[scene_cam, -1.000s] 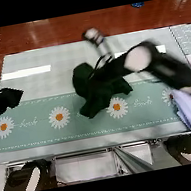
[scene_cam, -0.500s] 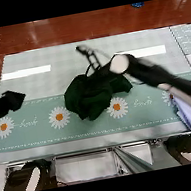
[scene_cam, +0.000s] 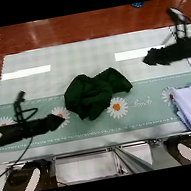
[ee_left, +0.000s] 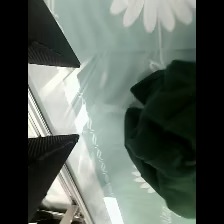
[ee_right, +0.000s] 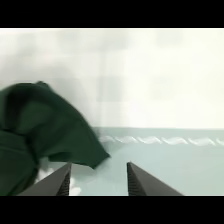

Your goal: Fold the shirts.

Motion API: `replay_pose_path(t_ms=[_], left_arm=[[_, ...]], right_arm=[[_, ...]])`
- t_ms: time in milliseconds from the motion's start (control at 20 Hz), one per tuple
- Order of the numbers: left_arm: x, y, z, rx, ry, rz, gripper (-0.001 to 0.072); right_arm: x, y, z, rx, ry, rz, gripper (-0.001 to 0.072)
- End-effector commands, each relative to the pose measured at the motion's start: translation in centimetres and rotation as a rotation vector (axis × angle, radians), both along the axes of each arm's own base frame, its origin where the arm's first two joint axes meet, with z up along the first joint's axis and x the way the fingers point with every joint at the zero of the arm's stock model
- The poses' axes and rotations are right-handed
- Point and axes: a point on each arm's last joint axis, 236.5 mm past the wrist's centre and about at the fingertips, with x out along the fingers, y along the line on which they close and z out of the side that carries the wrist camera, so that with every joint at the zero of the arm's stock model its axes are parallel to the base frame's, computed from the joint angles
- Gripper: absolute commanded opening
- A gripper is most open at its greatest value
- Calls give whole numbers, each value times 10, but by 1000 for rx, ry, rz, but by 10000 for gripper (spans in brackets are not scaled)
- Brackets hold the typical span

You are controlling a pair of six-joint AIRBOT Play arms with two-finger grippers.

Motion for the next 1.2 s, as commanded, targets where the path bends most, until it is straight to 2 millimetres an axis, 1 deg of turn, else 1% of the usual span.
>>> replay_pose_path(t_ms=[0,100,200,300,350,450,550,600,650,700,850,950,1050,1150], left_arm=[[3,-35,-20,-75,-91,-45,508],[16,-54,-23,-54,-166,-64,508],[24,-70,-32,-24,-185,-81,508],[28,-84,-45,2,-144,-111,508],[32,-90,-50,13,-121,-122,508],[46,-100,-56,22,-87,-124,506],[61,-104,-60,30,-73,-113,505],[66,-104,-61,29,-59,-109,478],[69,-102,-62,24,-37,-109,267],[71,-98,-60,19,-25,-114,33],[72,-86,-55,1,5,-132,26],[71,-78,-54,-11,37,-126,26],[70,-75,-54,-16,50,-124,27],[70,-75,-54,-11,42,-135,27]], right_arm=[[-34,-24,-36,123,63,-107,407],[-44,-20,-58,141,107,-115,407],[-50,-15,-69,170,133,-124,407],[-55,-13,-76,173,149,-116,407],[-55,-13,-76,171,148,-109,407],[-56,-13,-76,166,146,-102,407],[-57,-14,-80,149,157,-83,406],[-60,-15,-85,141,179,-78,407],[-62,-14,-91,146,206,-73,407],[-62,-12,-96,158,223,-71,407],[-51,4,-112,235,242,-18,407],[-43,11,-131,288,281,-22,407],[-33,19,-150,347,302,-34,407],[-21,29,-160,407,277,-10,407]])
